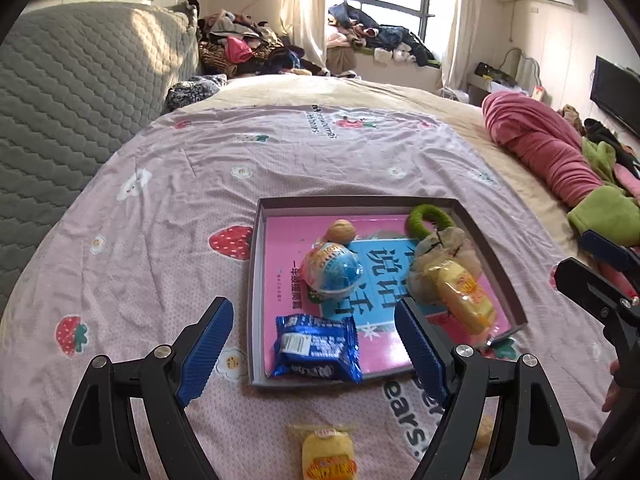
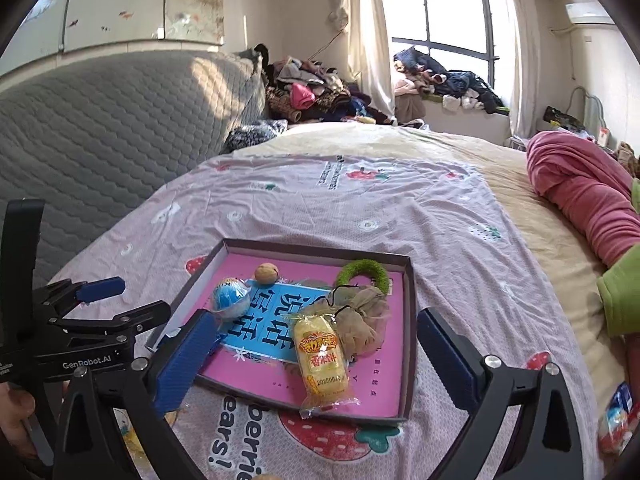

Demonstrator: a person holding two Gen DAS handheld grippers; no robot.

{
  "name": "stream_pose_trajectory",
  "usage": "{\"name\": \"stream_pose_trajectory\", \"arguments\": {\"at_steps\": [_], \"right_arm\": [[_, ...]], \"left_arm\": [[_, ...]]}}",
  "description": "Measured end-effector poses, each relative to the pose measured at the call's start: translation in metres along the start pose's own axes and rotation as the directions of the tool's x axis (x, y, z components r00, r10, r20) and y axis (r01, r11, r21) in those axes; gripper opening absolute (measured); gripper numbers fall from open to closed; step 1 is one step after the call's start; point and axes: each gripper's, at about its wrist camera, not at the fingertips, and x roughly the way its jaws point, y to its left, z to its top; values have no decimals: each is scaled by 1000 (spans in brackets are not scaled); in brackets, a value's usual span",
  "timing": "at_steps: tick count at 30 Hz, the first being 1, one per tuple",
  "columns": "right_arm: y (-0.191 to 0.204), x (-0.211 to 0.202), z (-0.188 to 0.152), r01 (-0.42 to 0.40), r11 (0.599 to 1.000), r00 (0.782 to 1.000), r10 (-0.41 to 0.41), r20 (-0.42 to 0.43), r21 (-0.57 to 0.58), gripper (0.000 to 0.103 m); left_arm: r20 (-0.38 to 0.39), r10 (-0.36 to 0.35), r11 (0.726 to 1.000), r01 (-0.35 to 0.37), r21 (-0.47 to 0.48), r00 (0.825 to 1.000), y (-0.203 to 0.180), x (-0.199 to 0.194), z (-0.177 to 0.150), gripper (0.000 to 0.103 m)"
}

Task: Organize objects
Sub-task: 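Withdraw both open grippers from the tray toward the yellow cake packet and walnut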

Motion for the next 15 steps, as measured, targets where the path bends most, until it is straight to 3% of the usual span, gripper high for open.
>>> {"name": "stream_pose_trajectory", "arguments": {"at_steps": [15], "right_arm": [[26,-71,-6,-23,1000,999,24,44,-5,102]], "left_arm": [[30,42,999,-42,-4,999,-14,-80,-30,84]]}}
